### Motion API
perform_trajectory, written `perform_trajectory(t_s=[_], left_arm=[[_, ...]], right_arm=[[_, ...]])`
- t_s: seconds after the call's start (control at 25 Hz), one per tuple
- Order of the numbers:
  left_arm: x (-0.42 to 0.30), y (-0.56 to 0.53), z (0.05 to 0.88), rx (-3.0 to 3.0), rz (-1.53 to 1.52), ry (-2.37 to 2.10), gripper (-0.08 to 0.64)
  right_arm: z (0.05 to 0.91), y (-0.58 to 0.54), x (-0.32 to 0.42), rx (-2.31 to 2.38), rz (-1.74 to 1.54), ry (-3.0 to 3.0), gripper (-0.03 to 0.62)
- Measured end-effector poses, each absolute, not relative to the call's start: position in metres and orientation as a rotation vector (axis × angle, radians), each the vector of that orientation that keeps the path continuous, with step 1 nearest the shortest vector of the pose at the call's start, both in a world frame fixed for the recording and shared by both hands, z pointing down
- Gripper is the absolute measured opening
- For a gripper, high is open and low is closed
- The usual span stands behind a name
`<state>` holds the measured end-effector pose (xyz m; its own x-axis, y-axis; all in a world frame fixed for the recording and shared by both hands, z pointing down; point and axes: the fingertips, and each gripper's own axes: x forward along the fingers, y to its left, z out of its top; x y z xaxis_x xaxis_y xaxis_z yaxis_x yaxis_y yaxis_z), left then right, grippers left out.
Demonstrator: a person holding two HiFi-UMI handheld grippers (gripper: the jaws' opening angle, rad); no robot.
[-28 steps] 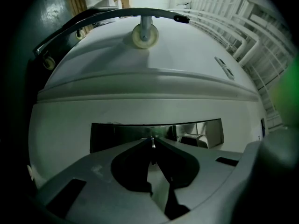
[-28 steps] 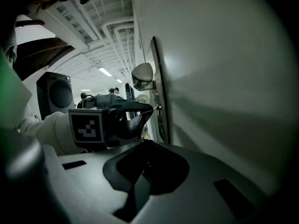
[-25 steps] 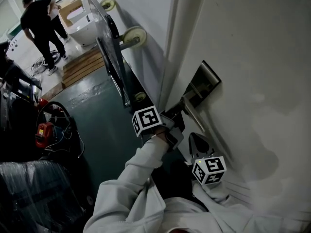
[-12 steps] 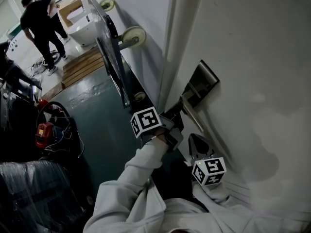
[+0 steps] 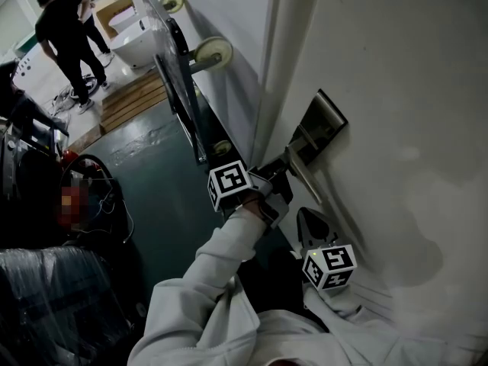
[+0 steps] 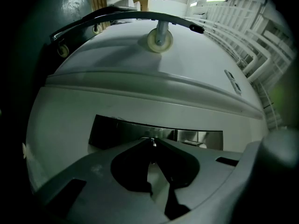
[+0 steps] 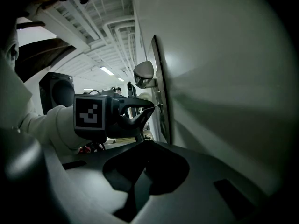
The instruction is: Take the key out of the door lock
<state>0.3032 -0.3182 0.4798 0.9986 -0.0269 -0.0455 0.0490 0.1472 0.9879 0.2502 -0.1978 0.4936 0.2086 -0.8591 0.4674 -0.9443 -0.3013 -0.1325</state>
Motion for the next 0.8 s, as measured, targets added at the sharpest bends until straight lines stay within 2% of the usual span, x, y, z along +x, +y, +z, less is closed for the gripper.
perform_trajectory(t_s=[0.36, 0.8], left_arm=[[0.295, -0.32, 0.473, 1.703, -0.053, 0.041, 0.026], [0.262, -0.32, 0.468, 1.672, -0.083, 0.042, 0.026]], right_arm=[[0.497, -0.2, 0.25, 2.285, 0.701, -1.744, 0.052], [0.498, -0.205, 0.235, 2.263, 0.682, -1.776, 0.052]])
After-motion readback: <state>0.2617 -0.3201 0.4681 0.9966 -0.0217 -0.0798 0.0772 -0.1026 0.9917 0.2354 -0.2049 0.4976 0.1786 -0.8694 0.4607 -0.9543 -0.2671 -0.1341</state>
